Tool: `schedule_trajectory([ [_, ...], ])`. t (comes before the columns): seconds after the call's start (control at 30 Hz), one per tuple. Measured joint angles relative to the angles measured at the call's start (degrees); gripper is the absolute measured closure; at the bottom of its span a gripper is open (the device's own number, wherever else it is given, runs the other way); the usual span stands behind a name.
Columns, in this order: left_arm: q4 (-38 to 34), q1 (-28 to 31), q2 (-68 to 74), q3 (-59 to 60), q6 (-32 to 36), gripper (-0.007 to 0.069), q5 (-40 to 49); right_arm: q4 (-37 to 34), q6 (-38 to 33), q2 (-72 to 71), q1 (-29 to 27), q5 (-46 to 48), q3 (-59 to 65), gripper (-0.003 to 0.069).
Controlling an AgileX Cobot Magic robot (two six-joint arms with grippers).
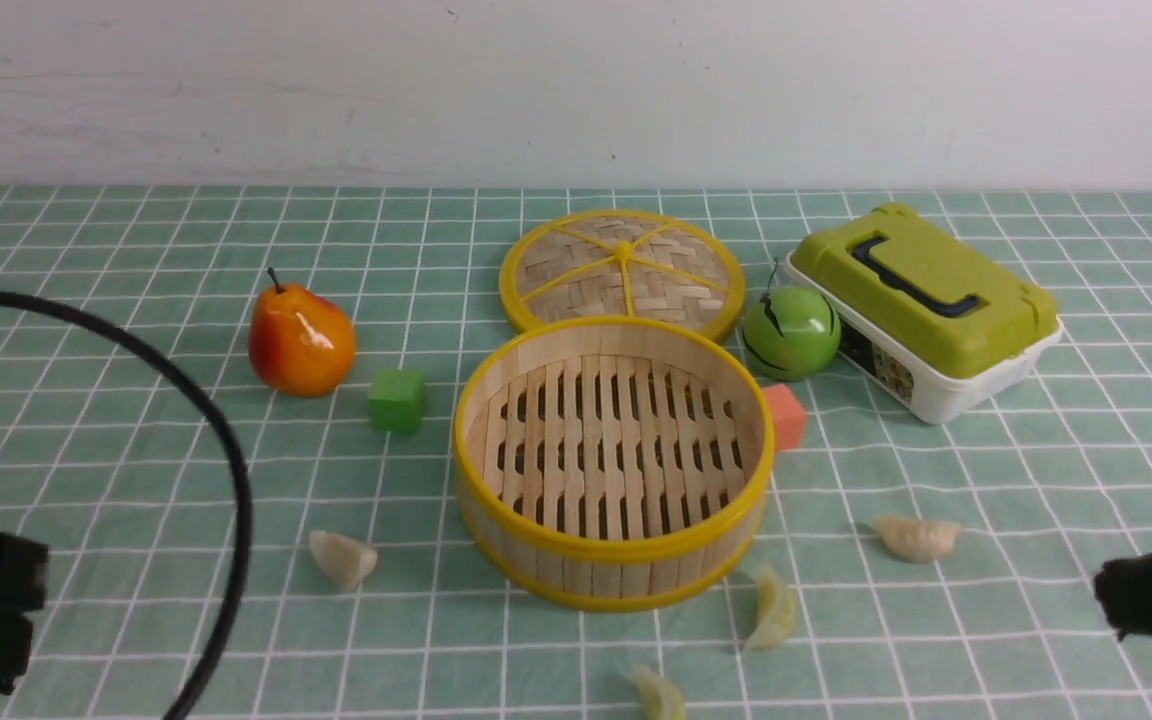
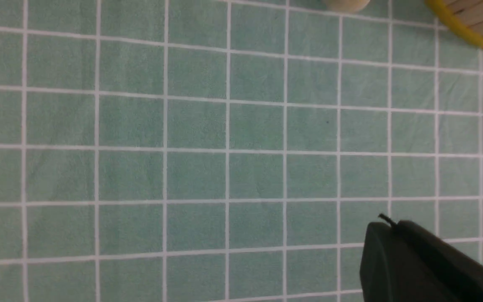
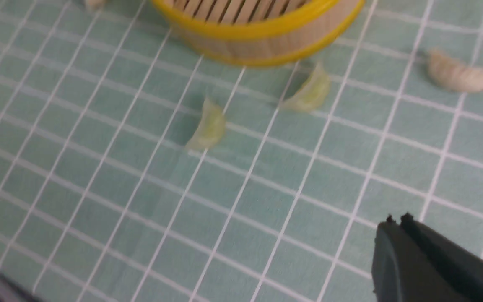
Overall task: Put the dumplings into the steamer on the table with the blue tablecloth.
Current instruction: 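Reach for and grasp a dumpling on the table with the left gripper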
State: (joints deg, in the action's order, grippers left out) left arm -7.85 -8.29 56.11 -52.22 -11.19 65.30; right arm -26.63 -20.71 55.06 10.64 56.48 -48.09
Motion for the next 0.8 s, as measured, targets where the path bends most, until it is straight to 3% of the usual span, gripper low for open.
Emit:
schedule_trajectory([
  [0.13, 5.7, -6.4, 9.2, -4.9, -5.5, 0.0624, 0.1, 1.6, -0.1, 4.4, 6.1, 1.2, -1.2, 0.0676],
  [0.2, 7.2, -8.4, 14.1, -7.1, -7.6, 0.0578, -0.4, 1.7, -0.1, 5.4, 7.9, 1.3, -1.2, 0.0675],
  [0.27, 7.8, -9.9, 20.1, -9.5, -9.8, 0.0461, -2.7, 2.5, -0.2, 5.7, 8.7, 1.3, -1.2, 0.0673],
  [0.33, 7.3, -10.1, 21.6, -9.9, -10.5, 0.0416, -4.1, 3.0, -0.2, 5.7, 8.8, 1.3, -1.2, 0.0673],
  [0.37, 6.7, -10.2, 24.4, -10.1, -11.8, 0.0319, -7.0, 3.3, -0.2, 5.7, 8.8, 1.3, -1.2, 0.0673],
  [0.43, 6.1, -10.3, 27.7, -10.2, -14.8, 0.0202, -10.4, 3.6, -0.2, 5.7, 8.8, 1.3, -1.2, 0.0671],
  [0.47, 6.0, -10.3, 28.0, -10.2, -15.6, 0.0190, -11.1, 3.6, -0.2, 5.7, 8.8, 1.3, -1.2, 0.0671],
  [0.5, 6.0, -10.3, 30.7, -10.3, -18.6, 0.0111, -13.3, 3.6, -0.2, 5.7, 8.8, 1.3, -1.2, 0.0670],
  [0.57, 6.0, -10.3, 33.9, -10.3, -22.4, 0.0037, -16.5, 3.6, -0.2, 5.7, 8.8, 1.3, -1.2, 0.0670],
  [0.67, 6.1, -10.3, 38.4, -10.3, -27.0, -0.0006, -21.9, 3.6, -0.3, 5.7, 8.8, 1.2, -1.2, 0.0670],
  [0.8, 6.2, -10.3, 42.9, -10.5, -30.1, 0.0013, -27.3, 3.6, -0.3, 5.7, 8.8, 1.0, -1.2, 0.0666],
])
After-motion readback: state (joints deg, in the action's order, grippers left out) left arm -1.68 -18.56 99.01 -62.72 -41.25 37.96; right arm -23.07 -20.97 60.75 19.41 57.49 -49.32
